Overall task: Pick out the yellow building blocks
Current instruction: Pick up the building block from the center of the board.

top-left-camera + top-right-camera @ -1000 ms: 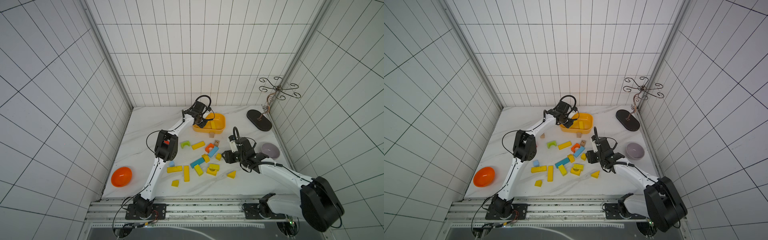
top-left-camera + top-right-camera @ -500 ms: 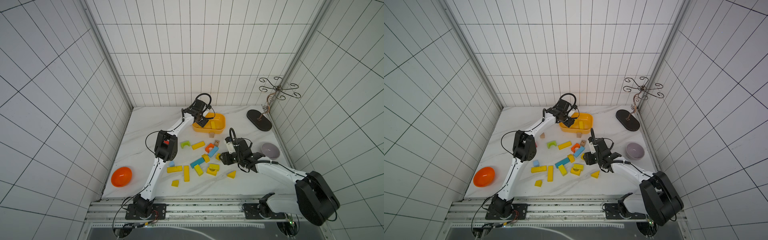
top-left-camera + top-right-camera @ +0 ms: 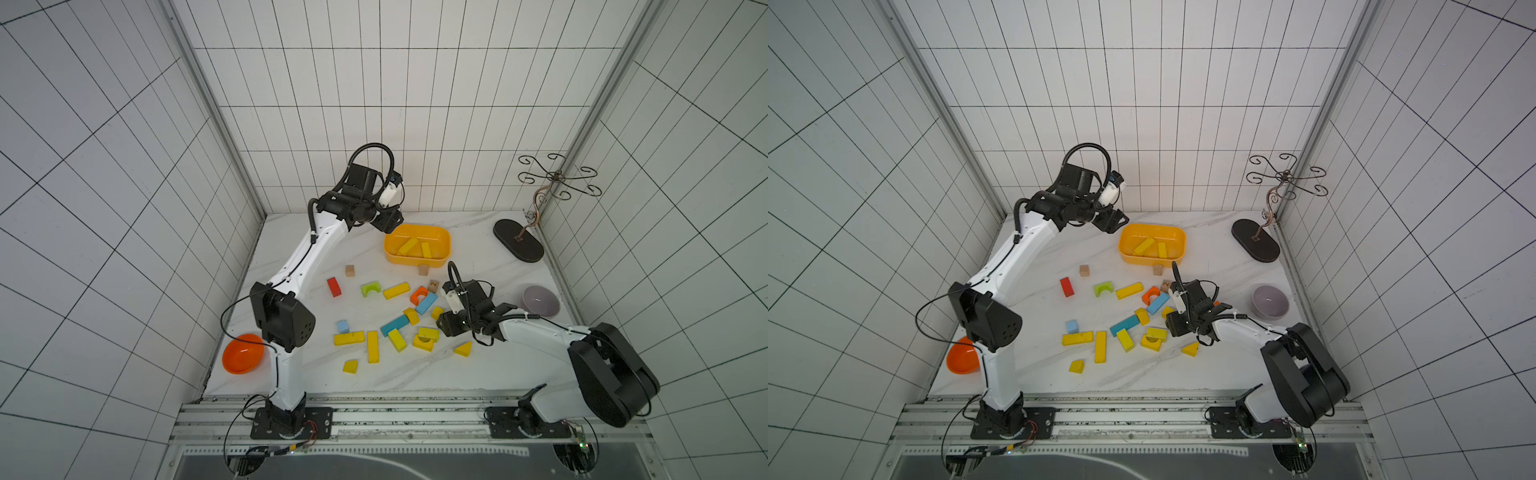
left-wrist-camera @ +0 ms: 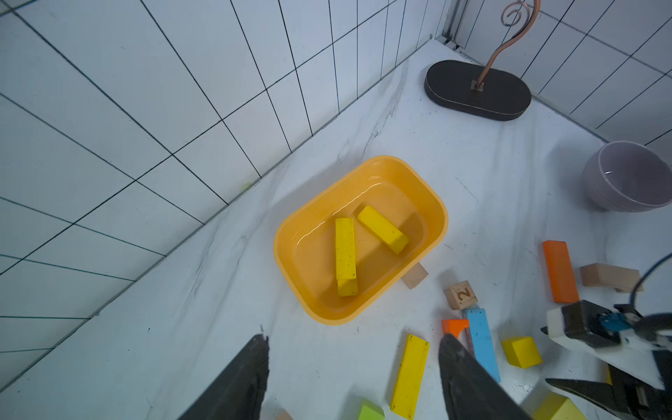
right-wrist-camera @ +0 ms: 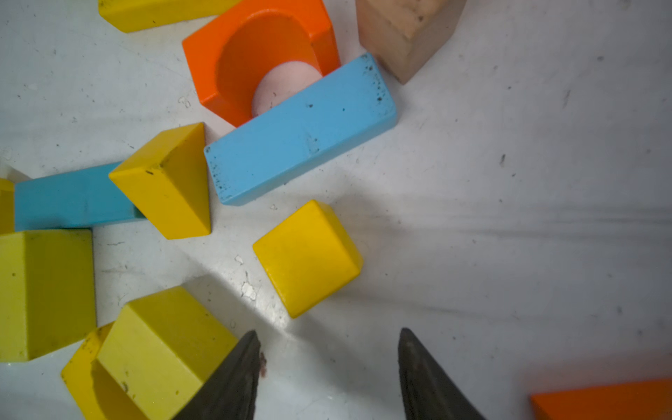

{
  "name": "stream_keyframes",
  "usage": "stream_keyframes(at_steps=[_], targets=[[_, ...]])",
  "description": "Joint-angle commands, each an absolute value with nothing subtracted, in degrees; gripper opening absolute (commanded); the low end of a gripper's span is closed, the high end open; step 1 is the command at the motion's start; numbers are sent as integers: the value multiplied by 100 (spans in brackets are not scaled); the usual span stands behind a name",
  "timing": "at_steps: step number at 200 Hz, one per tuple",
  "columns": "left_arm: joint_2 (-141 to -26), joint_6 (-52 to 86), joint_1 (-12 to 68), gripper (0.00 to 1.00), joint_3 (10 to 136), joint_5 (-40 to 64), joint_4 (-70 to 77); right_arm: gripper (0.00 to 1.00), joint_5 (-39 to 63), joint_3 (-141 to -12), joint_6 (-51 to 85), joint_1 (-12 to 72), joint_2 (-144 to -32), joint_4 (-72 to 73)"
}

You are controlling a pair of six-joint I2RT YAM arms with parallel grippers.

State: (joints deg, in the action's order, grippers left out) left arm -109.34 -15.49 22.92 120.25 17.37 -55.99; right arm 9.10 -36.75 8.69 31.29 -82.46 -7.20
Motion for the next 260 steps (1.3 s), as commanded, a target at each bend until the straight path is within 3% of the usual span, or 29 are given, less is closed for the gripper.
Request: stream_keyframes(at_steps=[1, 39, 104, 260], targets=[[-10642, -1717, 2057, 72, 11098, 2444, -6088, 61, 752, -4407, 639, 3187, -8403, -889], [-9895, -2022, 1837, 72, 9892, 2426, -5993, 61, 624, -4656, 539, 3234, -8680, -1011], [-9361, -2244, 1653, 72, 8937, 2447, -6275, 56, 550, -4850, 484, 3373, -8924, -967], [-8650, -2413, 1503, 72, 7974, 2532, -6416, 50, 501, -5156, 273, 3418, -9469, -1230]])
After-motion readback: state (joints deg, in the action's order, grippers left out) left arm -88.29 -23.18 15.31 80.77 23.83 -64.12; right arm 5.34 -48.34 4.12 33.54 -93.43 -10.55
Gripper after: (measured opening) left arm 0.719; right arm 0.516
